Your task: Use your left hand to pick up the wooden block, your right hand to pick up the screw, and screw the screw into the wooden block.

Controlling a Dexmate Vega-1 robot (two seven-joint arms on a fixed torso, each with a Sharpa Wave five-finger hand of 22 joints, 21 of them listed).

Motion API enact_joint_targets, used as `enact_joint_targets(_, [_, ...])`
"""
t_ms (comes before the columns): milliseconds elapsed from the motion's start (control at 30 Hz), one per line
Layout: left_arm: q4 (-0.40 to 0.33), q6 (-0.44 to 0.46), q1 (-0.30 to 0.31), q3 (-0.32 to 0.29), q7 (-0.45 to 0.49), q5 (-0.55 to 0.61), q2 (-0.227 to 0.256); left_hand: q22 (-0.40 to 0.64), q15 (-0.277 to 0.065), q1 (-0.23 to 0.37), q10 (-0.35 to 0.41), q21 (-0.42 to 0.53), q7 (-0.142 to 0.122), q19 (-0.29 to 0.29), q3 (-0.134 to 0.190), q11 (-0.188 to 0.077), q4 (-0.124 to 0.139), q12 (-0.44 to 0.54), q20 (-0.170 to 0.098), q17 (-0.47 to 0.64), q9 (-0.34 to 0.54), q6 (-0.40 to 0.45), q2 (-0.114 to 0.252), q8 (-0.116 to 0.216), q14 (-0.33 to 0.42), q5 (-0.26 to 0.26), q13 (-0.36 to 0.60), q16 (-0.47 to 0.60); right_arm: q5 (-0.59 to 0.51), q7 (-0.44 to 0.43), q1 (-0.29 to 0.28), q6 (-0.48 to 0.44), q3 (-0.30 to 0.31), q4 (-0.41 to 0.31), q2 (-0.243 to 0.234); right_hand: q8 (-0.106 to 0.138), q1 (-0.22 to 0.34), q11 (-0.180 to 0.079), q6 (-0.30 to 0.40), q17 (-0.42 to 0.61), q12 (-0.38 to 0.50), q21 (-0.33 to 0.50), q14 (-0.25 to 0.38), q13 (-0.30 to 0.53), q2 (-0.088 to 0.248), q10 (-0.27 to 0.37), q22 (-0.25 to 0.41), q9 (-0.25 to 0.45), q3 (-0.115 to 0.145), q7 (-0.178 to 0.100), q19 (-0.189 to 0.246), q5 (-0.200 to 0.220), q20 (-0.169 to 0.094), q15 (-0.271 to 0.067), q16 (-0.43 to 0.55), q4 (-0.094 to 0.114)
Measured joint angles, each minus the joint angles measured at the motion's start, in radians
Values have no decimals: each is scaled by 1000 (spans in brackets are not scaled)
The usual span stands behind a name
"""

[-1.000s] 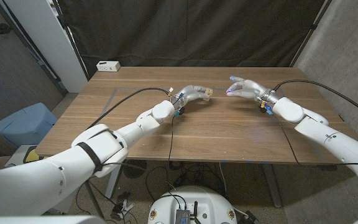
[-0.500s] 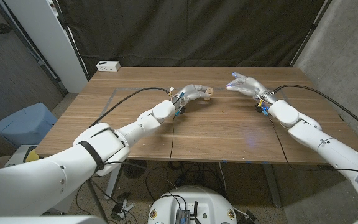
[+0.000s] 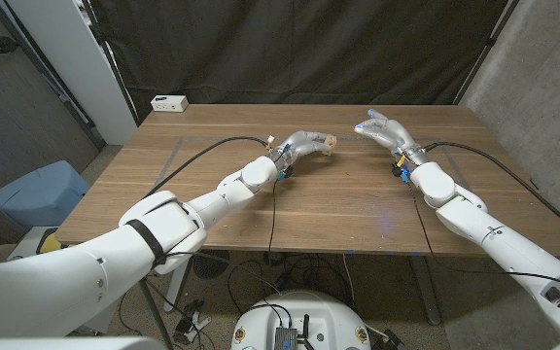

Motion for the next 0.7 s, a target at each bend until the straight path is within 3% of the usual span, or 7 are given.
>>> enact_joint_targets(700, [23,-16,8,-8,18,-17,-29,0,0,-9,-2,0,-2,0,2,-2,2,0,0,0,0,2,-4,0,0,0,0,0,8,-200,-34,-10,16,-8,121,4,5,0,7,0,0,0,2,0,5,7,0,0,0,0,7,-9,-1,2,0,0])
